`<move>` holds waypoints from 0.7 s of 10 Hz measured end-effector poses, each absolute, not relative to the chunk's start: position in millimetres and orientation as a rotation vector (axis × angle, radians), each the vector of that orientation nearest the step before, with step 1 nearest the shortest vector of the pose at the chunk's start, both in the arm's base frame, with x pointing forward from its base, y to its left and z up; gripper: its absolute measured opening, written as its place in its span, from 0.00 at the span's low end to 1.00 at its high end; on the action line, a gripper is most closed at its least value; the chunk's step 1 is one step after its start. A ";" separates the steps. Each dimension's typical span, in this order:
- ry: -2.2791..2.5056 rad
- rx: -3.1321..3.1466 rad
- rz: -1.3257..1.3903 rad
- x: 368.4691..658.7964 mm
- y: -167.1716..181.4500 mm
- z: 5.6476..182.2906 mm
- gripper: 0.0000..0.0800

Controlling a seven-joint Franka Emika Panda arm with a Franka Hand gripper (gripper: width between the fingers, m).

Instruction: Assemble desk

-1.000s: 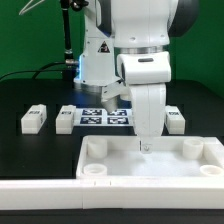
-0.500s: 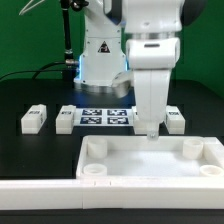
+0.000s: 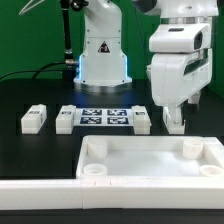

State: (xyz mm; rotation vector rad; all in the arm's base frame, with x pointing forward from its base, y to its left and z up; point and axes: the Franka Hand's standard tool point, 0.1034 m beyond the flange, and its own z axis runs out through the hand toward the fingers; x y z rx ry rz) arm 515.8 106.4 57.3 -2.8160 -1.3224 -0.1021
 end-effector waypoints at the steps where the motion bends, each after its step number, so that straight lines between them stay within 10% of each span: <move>1: -1.252 -2.844 -0.100 515.5 106.8 56.9 0.81; 7: 0.028 -3.044 0.024 483.8 121.5 52.3 0.81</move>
Offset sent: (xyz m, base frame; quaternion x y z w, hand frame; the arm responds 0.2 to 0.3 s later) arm -0.0409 -0.0117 0.0027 -0.0455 -0.0549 0.3297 0.9414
